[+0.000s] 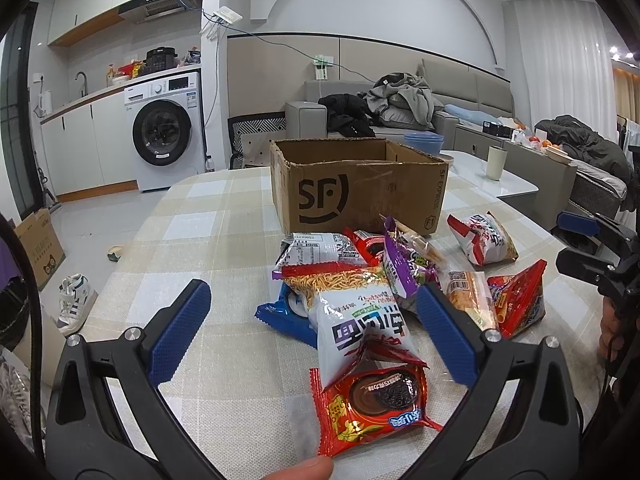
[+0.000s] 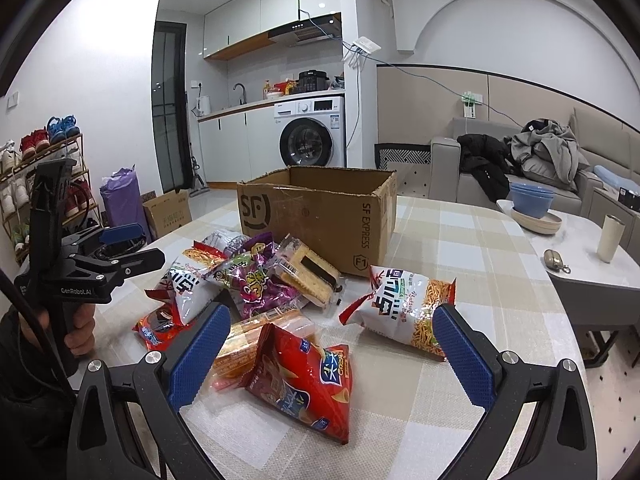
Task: Organize snacks
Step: 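Grasp the red chip bag with the right gripper, then drop the red chip bag into the box while the left drops a white bag, then move the right gripper back to the white noodle-snack bag on the table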
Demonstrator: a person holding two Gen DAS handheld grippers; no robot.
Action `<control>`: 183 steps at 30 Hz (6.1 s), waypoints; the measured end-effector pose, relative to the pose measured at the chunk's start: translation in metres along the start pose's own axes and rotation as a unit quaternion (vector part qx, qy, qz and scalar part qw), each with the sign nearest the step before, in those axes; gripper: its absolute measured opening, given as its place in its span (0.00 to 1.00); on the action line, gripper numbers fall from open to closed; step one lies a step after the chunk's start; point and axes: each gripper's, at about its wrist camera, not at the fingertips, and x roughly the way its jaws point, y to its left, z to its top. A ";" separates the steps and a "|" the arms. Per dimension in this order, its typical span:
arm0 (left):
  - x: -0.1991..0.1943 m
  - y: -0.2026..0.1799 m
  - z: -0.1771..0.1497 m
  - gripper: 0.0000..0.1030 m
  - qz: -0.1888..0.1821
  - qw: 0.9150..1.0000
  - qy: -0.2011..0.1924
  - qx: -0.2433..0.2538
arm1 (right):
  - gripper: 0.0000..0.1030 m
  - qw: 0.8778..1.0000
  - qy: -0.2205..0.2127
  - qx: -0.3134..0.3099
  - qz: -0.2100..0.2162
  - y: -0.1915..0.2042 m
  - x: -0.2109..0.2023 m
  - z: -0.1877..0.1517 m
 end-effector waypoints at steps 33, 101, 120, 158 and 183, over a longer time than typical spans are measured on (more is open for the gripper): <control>0.069 -0.022 -0.001 0.94 -0.051 0.989 0.135 -0.008 | 0.85 0.973 0.194 0.098 0.077 -0.008 0.067 -0.024; 0.009 -0.006 0.094 0.45 -0.059 0.997 -0.004 -0.051 | 0.47 0.993 -0.048 0.093 0.059 -0.026 0.021 0.086; 0.063 -0.018 0.159 0.45 -0.052 0.997 -0.010 -0.047 | 0.47 0.994 -0.049 0.077 0.059 -0.027 0.070 0.124; 0.159 -0.029 0.166 0.43 -0.040 0.999 0.024 -0.023 | 0.47 0.997 -0.013 0.070 0.039 -0.041 0.144 0.127; 0.139 -0.030 0.141 0.99 -0.031 0.998 0.046 0.004 | 0.99 0.996 0.025 0.082 0.034 -0.050 0.119 0.116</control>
